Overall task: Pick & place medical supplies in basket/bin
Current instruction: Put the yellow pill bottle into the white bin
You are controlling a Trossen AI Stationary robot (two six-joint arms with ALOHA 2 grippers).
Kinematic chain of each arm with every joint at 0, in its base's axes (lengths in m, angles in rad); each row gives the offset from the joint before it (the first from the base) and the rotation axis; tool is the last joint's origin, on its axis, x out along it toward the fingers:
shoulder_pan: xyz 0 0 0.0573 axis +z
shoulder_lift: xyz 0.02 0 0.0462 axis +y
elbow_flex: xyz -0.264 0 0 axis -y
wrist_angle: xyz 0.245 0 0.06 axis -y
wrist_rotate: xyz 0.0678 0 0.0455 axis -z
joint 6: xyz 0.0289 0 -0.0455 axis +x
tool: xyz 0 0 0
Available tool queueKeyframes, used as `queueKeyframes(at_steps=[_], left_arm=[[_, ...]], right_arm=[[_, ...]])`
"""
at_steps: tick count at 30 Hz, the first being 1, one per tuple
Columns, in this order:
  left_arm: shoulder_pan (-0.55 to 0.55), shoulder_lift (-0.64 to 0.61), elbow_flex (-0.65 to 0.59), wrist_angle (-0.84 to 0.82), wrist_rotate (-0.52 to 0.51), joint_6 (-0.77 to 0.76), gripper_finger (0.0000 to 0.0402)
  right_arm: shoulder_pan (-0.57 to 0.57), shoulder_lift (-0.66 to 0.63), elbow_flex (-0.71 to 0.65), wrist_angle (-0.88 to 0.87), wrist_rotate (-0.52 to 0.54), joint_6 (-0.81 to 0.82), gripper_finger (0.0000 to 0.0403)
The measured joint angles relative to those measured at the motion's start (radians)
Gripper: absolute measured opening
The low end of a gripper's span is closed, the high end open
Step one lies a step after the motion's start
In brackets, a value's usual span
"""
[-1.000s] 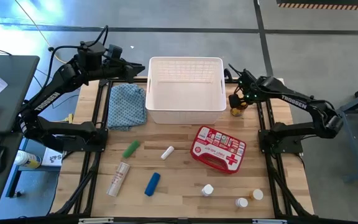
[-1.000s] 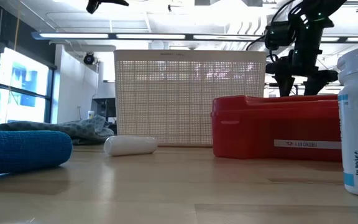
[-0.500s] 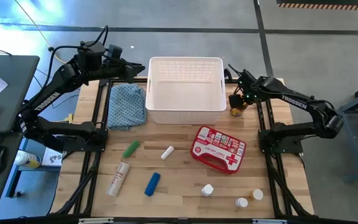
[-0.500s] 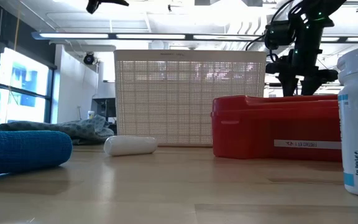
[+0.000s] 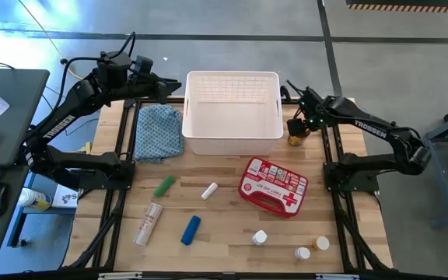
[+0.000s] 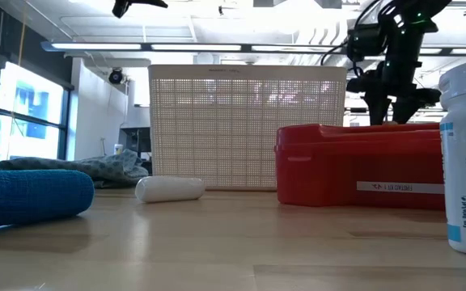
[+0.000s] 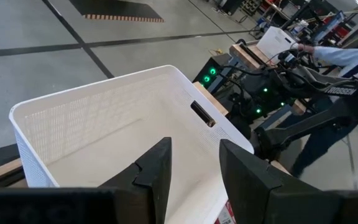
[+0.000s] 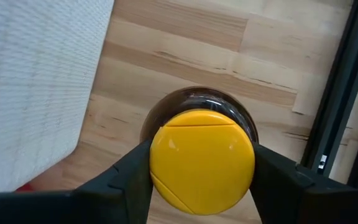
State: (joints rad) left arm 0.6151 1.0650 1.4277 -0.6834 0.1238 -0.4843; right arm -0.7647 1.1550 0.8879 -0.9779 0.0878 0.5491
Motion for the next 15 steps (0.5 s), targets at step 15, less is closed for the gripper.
queueKeyframes(at_steps=[15], left_arm=[[0.000,0.001,0.000,0.000,-0.001,0.000,0.0170]], right_arm=[[0.000,-0.123,0.303,-0.122,-0.005,0.014,0.0207]])
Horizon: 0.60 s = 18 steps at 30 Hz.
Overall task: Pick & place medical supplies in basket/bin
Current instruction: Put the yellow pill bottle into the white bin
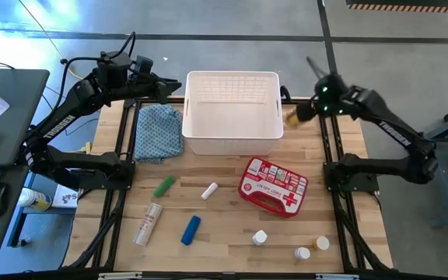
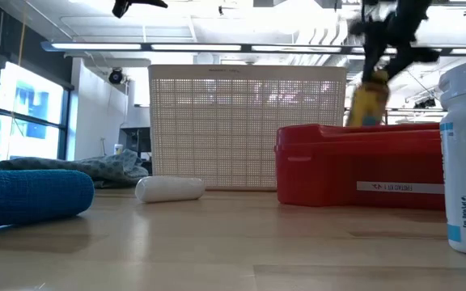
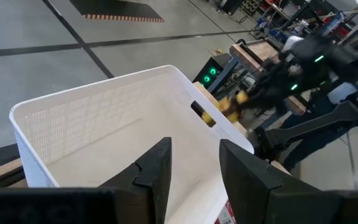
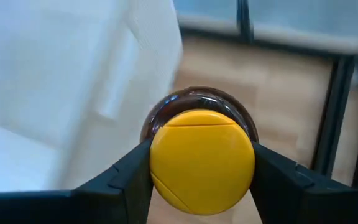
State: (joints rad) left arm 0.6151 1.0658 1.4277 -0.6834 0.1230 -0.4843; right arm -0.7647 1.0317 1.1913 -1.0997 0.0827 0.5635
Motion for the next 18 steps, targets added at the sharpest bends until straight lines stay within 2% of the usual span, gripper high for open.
queueKeyframes(at_steps=[7,13,18], left_arm=[[0.000,0.000,0.000,0.000,-0.003,0.000,0.0170],[0.000,0.007,0.000,0.002,-0.010,0.006,0.0170],[0.000,0.017,0.000,0.003,-0.009,0.006,0.0170]], right_arm=[[0.000,0.113,0.360,-0.124,0.150,-0.107,0.0207],[0.014,0.302,0.619,-0.084,0.146,-0.217,0.0207],[0.071,0.473,0.772,-0.083,0.130,-0.314,0.0207]])
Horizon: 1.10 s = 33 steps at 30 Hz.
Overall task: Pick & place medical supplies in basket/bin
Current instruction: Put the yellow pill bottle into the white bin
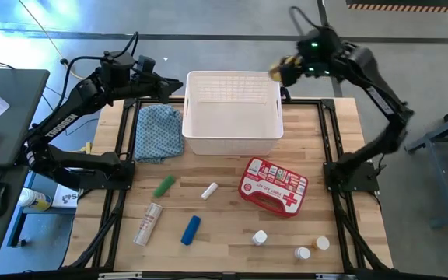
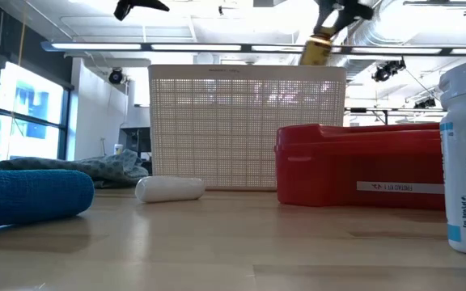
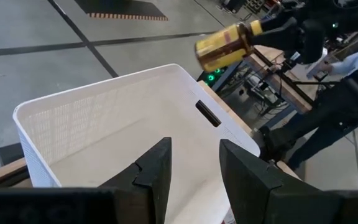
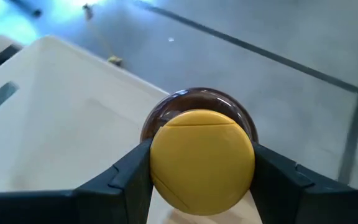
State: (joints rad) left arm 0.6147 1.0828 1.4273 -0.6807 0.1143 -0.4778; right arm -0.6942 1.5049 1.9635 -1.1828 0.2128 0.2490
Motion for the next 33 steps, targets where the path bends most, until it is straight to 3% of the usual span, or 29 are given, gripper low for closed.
queueKeyframes(at_steps=[11,22,33], left_arm=[[0.000,0.001,0.000,-0.002,0.003,0.001,0.0170],[0.000,0.001,0.000,-0.003,0.005,0.002,0.0170],[0.000,0.001,0.000,-0.054,0.012,0.041,0.0170]], right_arm=[[0.123,0.256,0.050,0.010,-0.054,-0.093,0.0209],[0.107,0.485,0.049,-0.053,-0.055,-0.040,0.0208],[0.055,0.559,0.049,0.017,-0.064,0.001,0.0210]])
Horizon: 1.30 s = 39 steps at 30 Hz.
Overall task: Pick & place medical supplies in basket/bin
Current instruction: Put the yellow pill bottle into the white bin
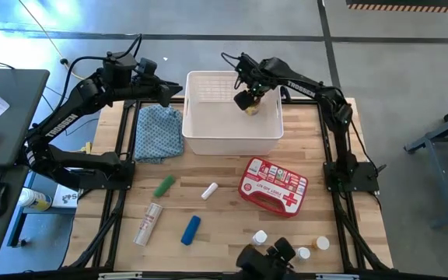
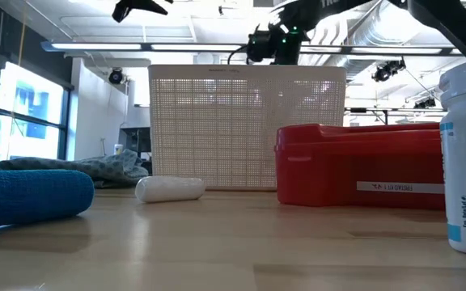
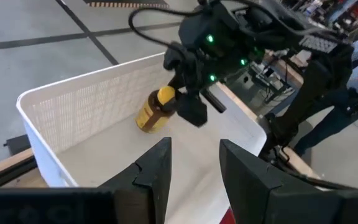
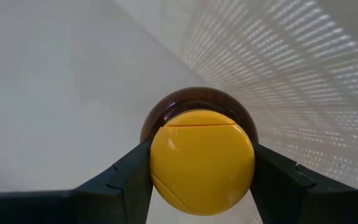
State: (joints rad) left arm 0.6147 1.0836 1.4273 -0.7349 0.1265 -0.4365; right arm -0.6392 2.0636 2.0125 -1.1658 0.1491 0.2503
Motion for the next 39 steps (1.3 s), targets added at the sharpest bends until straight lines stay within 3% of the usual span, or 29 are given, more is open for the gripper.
queueKeyframes(at_steps=[11,39], left_arm=[[0.000,0.000,0.000,0.000,-0.002,0.111,0.0170],[0.000,0.000,0.000,-0.001,0.026,0.231,0.0170]], right_arm=[[-0.034,0.005,0.000,0.005,0.043,0.245,0.0211],[0.008,0.050,0.000,0.096,0.163,0.455,0.0210]])
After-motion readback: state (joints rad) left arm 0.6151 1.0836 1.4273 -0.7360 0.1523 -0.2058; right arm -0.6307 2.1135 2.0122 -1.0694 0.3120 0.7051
